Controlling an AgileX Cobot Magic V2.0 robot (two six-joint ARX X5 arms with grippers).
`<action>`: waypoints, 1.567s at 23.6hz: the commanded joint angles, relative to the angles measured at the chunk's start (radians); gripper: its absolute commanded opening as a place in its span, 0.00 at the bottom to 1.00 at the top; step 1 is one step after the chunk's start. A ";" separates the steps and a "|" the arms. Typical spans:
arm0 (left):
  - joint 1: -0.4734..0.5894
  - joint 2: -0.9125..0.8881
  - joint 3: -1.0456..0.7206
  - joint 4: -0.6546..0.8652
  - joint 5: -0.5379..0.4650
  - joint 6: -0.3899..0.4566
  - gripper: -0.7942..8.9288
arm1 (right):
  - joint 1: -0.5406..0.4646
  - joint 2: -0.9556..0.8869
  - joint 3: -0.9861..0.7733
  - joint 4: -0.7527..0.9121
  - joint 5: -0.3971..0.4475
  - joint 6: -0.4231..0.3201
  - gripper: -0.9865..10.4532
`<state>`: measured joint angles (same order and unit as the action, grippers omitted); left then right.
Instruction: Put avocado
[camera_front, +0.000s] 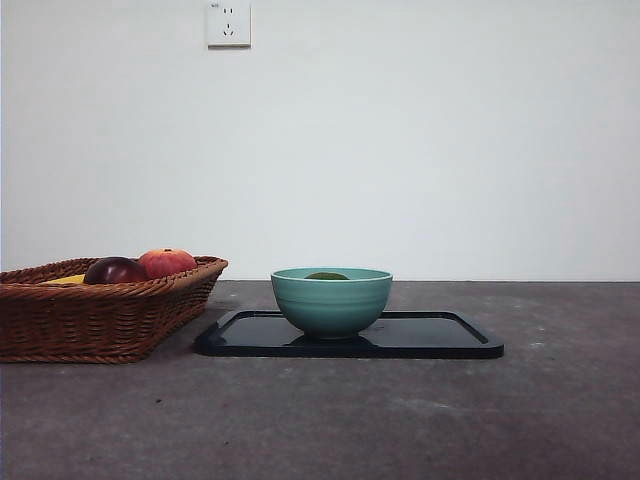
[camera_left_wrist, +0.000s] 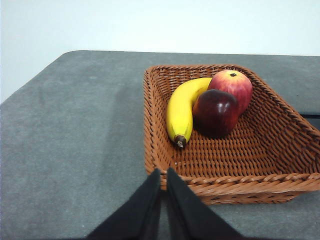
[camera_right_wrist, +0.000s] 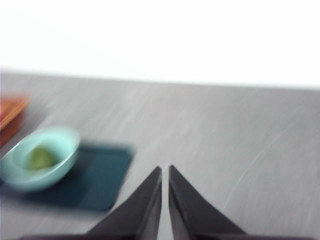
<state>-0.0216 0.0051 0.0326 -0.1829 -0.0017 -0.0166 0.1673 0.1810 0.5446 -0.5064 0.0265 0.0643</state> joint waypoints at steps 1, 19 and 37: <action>0.003 -0.002 -0.022 -0.005 -0.002 0.000 0.10 | -0.043 -0.043 -0.140 0.173 -0.001 -0.021 0.10; 0.003 -0.002 -0.022 -0.005 -0.002 0.000 0.10 | -0.146 -0.131 -0.534 0.440 0.061 -0.058 0.10; 0.003 -0.002 -0.022 -0.005 -0.002 0.000 0.10 | -0.165 -0.177 -0.534 0.334 0.052 -0.090 0.10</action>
<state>-0.0216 0.0051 0.0326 -0.1829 -0.0017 -0.0166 0.0044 0.0051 0.0162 -0.1646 0.0792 -0.0212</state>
